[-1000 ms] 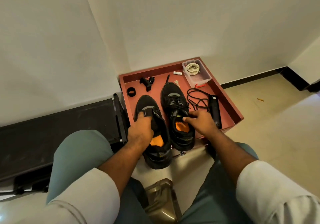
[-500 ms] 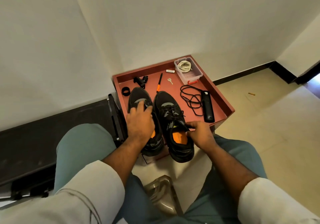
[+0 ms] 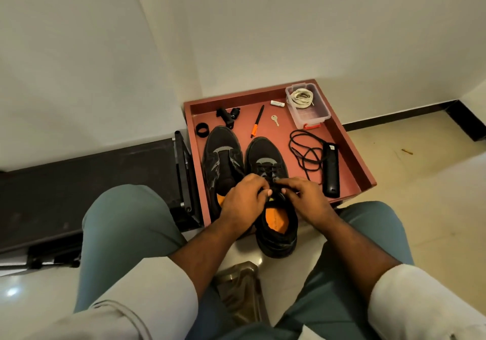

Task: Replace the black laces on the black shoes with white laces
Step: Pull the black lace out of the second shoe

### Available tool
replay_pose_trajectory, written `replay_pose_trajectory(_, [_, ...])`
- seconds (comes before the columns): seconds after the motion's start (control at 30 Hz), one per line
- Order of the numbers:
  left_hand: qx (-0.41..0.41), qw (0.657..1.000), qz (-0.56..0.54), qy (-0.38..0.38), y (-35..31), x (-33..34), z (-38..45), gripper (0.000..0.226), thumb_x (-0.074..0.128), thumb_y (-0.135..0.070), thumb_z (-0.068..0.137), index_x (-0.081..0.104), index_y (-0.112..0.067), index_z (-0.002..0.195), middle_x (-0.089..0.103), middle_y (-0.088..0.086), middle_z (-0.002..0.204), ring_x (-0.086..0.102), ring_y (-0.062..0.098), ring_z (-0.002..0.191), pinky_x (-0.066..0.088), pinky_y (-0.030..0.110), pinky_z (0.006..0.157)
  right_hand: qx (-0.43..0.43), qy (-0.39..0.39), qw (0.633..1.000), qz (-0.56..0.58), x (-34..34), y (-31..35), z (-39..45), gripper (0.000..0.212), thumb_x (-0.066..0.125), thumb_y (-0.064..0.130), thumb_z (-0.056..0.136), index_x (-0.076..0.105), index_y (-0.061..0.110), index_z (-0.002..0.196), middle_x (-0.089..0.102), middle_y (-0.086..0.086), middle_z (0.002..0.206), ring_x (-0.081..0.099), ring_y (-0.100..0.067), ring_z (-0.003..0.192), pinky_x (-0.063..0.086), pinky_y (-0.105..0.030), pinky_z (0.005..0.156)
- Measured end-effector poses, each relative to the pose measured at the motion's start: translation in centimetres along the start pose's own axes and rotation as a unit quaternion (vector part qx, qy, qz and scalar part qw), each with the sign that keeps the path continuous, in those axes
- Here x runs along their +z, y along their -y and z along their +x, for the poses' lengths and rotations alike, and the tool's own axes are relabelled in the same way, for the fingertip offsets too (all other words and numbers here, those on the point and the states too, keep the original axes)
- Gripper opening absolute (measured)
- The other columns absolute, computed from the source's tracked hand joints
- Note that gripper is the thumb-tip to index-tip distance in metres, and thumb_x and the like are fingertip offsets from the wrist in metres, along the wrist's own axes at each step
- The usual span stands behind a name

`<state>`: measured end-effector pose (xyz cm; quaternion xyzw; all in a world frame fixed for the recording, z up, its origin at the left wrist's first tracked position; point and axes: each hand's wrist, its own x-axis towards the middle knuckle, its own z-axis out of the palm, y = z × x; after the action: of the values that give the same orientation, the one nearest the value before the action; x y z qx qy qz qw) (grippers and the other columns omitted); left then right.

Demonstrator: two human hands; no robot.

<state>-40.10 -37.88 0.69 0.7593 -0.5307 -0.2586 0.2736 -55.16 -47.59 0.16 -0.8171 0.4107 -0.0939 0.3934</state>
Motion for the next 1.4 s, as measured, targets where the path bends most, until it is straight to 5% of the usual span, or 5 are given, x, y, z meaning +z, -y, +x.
replay_pose_trajectory(0.6, [0.047, 0.977, -0.11, -0.175, -0.1, -4.0, -0.9, 0.011, 0.053, -0.01, 0.096, 0.052, -0.02, 0.089, 0.051, -0.008, 0.086, 0.05, 0.002, 0.076, 0.043, 0.021, 0.067, 0.012, -0.039, 0.997, -0.069, 1.7, 2.5, -1.2, 0.032, 0.059, 0.023, 0.094, 0.057, 0.016, 0.125, 0.061, -0.002, 0.119, 0.055, -0.017, 0.111, 0.046, -0.032, 0.095])
replay_pose_trajectory(0.9, [-0.121, 0.732, -0.272, -0.613, 5.4, -12.7, 0.3, 0.026, 0.053, -0.029, 0.087, 0.051, -0.049, 0.104, 0.049, -0.001, 0.115, 0.061, 0.03, 0.098, 0.056, 0.046, 0.081, 0.042, -0.066, 0.995, -0.063, 2.1, 2.9, -1.3, 0.027, 0.061, 0.018, 0.092, 0.065, 0.014, 0.119, 0.063, -0.003, 0.115, 0.058, -0.018, 0.108, 0.048, -0.032, 0.095])
replay_pose_trajectory(1.0, [-0.157, 0.844, -0.154, -0.489, 4.5, -11.3, 0.1, 0.055, 0.062, -0.005, 0.087, 0.041, -0.013, 0.137, 0.021, 0.017, 0.152, 0.044, 0.024, 0.125, 0.045, 0.013, 0.094, 0.043, -0.1, 0.992, -0.055, 2.6, 3.1, -1.0, 0.012, 0.062, 0.012, 0.091, 0.068, 0.014, 0.101, 0.062, 0.0, 0.104, 0.057, -0.013, 0.098, 0.047, -0.027, 0.088])
replay_pose_trajectory(1.13, [-0.062, 0.972, 0.061, -0.22, 1.4, -6.2, -1.3, 0.027, 0.061, -0.026, 0.093, 0.062, -0.023, 0.119, 0.058, 0.001, 0.124, 0.056, 0.022, 0.112, 0.048, 0.034, 0.093, 0.072, -0.111, 0.987, 0.088, 3.3, 3.5, -1.0, 0.021, 0.06, 0.006, 0.09, 0.058, 0.024, 0.08, 0.055, -0.002, 0.104, 0.052, -0.013, 0.095, 0.041, -0.025, 0.085])
replay_pose_trajectory(1.4, [-0.013, 0.991, 0.129, -0.018, -0.4, -1.7, -1.0, 0.023, 0.064, -0.04, 0.088, 0.062, -0.033, 0.11, 0.043, -0.009, 0.138, 0.032, 0.022, 0.13, 0.026, 0.041, 0.099, 0.124, -0.024, 0.97, 0.206, 2.9, 1.7, -0.9, 0.015, 0.06, 0.042, 0.063, 0.055, 0.029, 0.069, 0.05, -0.01, 0.129, 0.044, -0.026, 0.127, 0.037, -0.052, 0.106])
